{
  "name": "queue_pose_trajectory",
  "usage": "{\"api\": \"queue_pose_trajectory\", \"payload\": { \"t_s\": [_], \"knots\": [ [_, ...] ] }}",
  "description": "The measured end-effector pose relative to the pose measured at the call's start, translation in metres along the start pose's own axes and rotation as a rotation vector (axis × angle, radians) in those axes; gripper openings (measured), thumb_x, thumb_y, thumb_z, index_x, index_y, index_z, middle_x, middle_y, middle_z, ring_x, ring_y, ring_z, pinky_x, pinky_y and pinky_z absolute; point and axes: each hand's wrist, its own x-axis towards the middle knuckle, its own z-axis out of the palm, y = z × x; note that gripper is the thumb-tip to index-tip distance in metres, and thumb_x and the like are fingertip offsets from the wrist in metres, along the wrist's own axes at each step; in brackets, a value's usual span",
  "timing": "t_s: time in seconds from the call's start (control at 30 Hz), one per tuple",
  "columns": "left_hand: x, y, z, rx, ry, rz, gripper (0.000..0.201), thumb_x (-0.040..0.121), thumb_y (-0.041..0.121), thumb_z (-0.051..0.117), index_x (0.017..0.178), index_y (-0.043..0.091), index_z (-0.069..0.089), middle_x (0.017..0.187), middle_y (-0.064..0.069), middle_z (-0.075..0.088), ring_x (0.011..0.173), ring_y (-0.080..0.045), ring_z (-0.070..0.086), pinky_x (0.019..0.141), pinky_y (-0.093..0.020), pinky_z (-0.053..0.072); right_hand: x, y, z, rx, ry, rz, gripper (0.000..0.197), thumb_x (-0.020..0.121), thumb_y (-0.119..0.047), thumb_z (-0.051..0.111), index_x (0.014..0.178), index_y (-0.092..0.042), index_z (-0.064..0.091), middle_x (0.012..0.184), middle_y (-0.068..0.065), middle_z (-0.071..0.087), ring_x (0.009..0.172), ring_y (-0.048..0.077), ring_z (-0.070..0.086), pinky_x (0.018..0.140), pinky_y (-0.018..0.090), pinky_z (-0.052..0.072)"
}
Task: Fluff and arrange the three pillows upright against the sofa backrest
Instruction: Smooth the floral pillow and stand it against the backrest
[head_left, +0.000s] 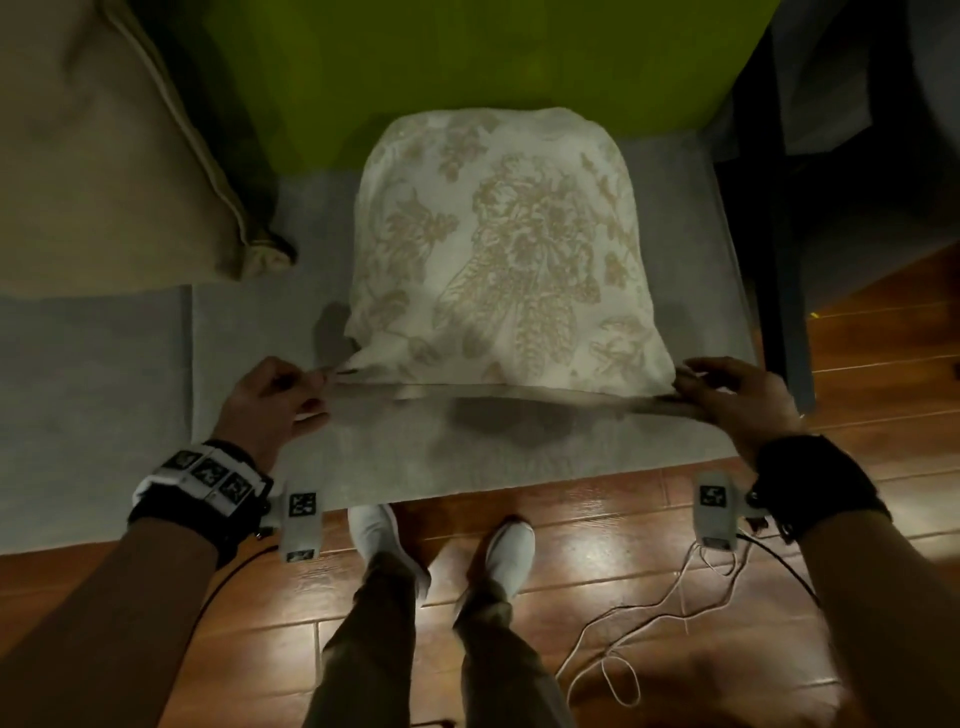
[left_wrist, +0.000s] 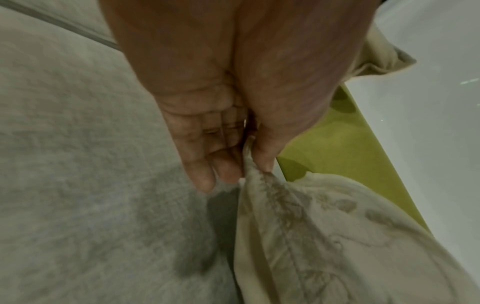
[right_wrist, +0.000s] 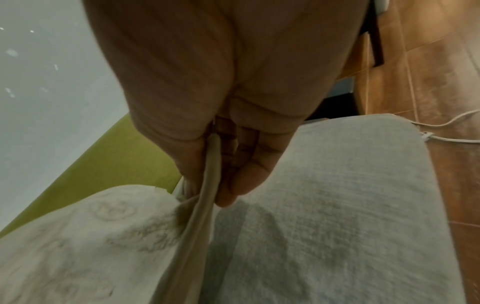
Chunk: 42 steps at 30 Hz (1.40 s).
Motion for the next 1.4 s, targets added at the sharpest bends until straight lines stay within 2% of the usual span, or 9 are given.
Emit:
{"api": "queue_pose_trajectory", "payload": {
  "t_s": [0.3, 0.43, 0.57, 0.63, 0.77, 0.9, 1.1, 1.3, 1.4],
  "knots": [
    [-0.005, -0.042, -0.014, 0.330, -0.012, -0.067, 0.021, 0.085, 0.009, 0.076, 0.091, 0.008, 0.056, 0.100, -0.018, 0.064, 0.089, -0.031, 0.064, 0.086, -0.047, 0.057, -0.006, 0.050, 0.010, 0.100, 0.009, 0.304, 0.015, 0.103, -0.013, 0.055, 0.106, -0.002, 0.065, 0.094, 0.023, 0.067, 0.079, 0.033, 0.066, 0.063, 0.031, 0.052],
    [0.006, -0.012, 0.005, 0.333, 0.031, 0.032, 0.021, 0.091, 0.020, 0.063, 0.112, 0.021, 0.064, 0.108, -0.008, 0.067, 0.086, -0.021, 0.062, 0.070, -0.031, 0.049, -0.004, 0.043, 0.009, -0.017, -0.095, 0.084, 0.031, 0.094, -0.059, 0.056, 0.114, -0.037, 0.066, 0.122, 0.003, 0.067, 0.115, 0.029, 0.064, 0.092, 0.049, 0.055],
    [0.022, 0.018, 0.023, 0.600, -0.077, 0.076, 0.037, 0.101, 0.038, 0.049, 0.125, 0.015, 0.063, 0.124, -0.012, 0.064, 0.105, -0.029, 0.059, 0.086, -0.038, 0.047, 0.003, 0.010, 0.036, -0.060, -0.216, 0.019, 0.054, 0.083, -0.076, 0.060, 0.128, -0.046, 0.060, 0.116, 0.003, 0.070, 0.106, 0.027, 0.069, 0.096, 0.050, 0.056],
    [0.022, 0.023, 0.030, 0.696, -0.071, 0.121, 0.037, 0.097, 0.048, 0.053, 0.113, 0.016, 0.063, 0.108, -0.009, 0.068, 0.087, -0.025, 0.060, 0.071, -0.033, 0.043, 0.007, -0.004, 0.049, -0.116, -0.216, 0.053, 0.071, 0.070, -0.086, 0.063, 0.125, -0.042, 0.065, 0.106, 0.004, 0.073, 0.097, 0.028, 0.071, 0.086, 0.047, 0.061],
    [0.021, 0.015, 0.026, 0.617, 0.062, 0.202, 0.036, 0.094, 0.052, 0.058, 0.099, 0.017, 0.054, 0.092, -0.007, 0.062, 0.076, -0.021, 0.055, 0.062, -0.031, 0.039, 0.016, -0.003, 0.042, -0.151, -0.048, 0.051, 0.026, 0.088, -0.042, 0.077, 0.101, -0.022, 0.068, 0.096, 0.005, 0.072, 0.091, 0.027, 0.069, 0.079, 0.042, 0.061],
    [0.027, -0.010, 0.015, 0.527, 0.216, 0.243, 0.021, 0.094, 0.036, 0.064, 0.098, 0.017, 0.056, 0.094, -0.007, 0.062, 0.092, -0.033, 0.061, 0.074, -0.035, 0.045, 0.013, 0.015, 0.020, 0.024, 0.075, 0.094, 0.026, 0.078, -0.039, 0.087, 0.086, -0.024, 0.068, 0.090, 0.004, 0.072, 0.088, 0.027, 0.070, 0.068, 0.035, 0.056],
    [0.012, -0.032, 0.024, 0.330, 0.011, -0.138, 0.060, 0.082, 0.075, 0.055, 0.108, 0.022, 0.062, 0.101, -0.009, 0.068, 0.090, -0.028, 0.069, 0.068, -0.040, 0.061, 0.000, 0.043, 0.019, 0.322, -0.161, 0.338, 0.034, 0.089, -0.037, 0.076, 0.117, -0.022, 0.065, 0.115, 0.011, 0.073, 0.102, 0.033, 0.072, 0.080, 0.042, 0.056],
    [-0.007, -0.033, 0.013, 0.242, -0.095, 0.024, 0.025, 0.093, 0.040, 0.067, 0.092, 0.015, 0.067, 0.091, -0.009, 0.066, 0.085, -0.028, 0.064, 0.066, -0.028, 0.058, -0.001, 0.057, 0.007, 0.231, -0.202, 0.198, 0.088, 0.037, -0.063, 0.096, 0.106, -0.014, 0.073, 0.101, 0.010, 0.078, 0.090, 0.024, 0.076, 0.074, 0.032, 0.059],
    [0.007, -0.031, -0.003, 0.274, 0.008, 0.146, 0.011, 0.093, 0.018, 0.069, 0.083, 0.016, 0.065, 0.085, -0.011, 0.059, 0.076, -0.025, 0.055, 0.049, -0.019, 0.052, -0.001, 0.054, 0.000, 0.216, -0.215, 0.168, 0.043, 0.071, -0.032, 0.092, 0.103, -0.012, 0.071, 0.103, 0.017, 0.075, 0.083, 0.025, 0.074, 0.069, 0.029, 0.062]
  ]
}}
